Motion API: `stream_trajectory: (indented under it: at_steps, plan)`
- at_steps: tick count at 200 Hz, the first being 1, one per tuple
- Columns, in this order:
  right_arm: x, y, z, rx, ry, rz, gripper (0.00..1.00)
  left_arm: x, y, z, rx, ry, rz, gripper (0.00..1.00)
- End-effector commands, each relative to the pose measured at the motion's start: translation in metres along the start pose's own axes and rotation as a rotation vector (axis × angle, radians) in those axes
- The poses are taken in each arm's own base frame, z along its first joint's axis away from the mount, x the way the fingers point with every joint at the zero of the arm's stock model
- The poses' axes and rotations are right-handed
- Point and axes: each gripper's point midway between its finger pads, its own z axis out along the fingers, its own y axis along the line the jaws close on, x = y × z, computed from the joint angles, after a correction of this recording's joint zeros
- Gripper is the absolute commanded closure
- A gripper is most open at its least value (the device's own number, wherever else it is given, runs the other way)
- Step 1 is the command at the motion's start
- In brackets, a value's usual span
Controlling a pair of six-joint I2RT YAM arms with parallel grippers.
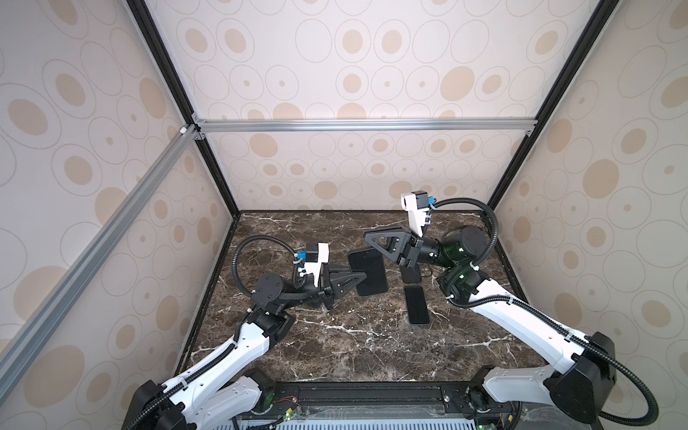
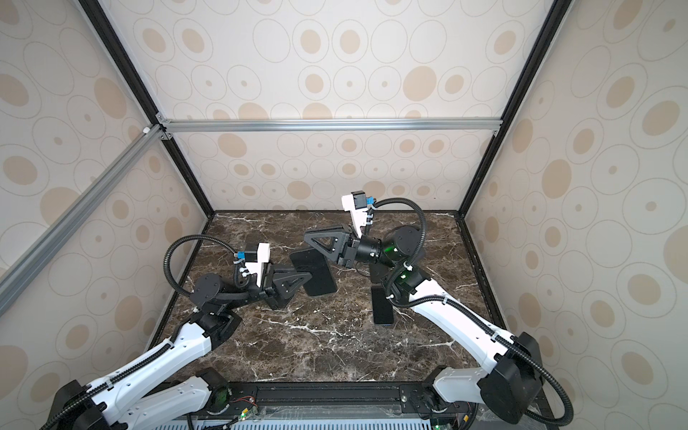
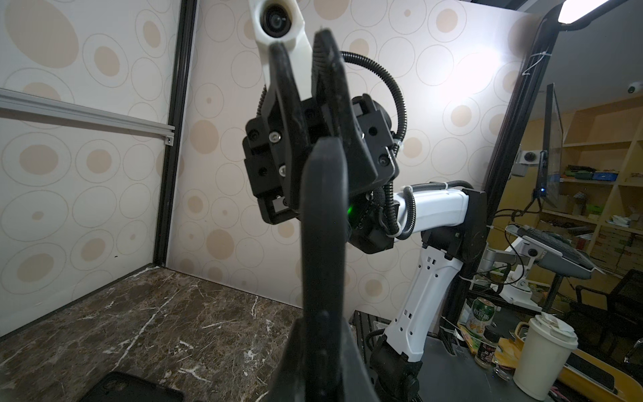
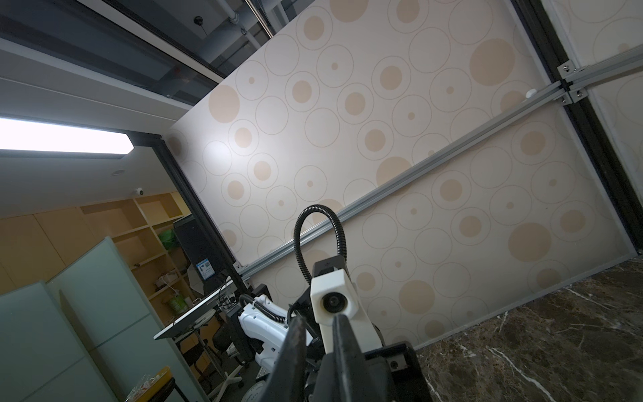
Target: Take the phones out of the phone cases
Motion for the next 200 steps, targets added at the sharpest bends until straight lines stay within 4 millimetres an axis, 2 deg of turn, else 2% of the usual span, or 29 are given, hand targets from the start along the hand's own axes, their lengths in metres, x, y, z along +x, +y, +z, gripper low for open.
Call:
stream_trajectory:
  at_steps: [1, 85, 200]
  plan:
    - [-0.004, 0.013, 0.001, -0.035, -0.005, 0.059, 1.00, -0.028, -0.007, 0.000, -0.002, -0.076, 0.102, 1.00]
    - [0.024, -0.008, -0.006, 0.060, 0.025, 0.268, 1.00, -0.054, -0.026, 0.002, 0.041, -0.105, 0.259, 1.00]
    - [0.042, -0.022, -0.001, 0.073, 0.105, 0.421, 1.00, -0.062, -0.046, 0.004, 0.136, -0.086, 0.308, 1.00]
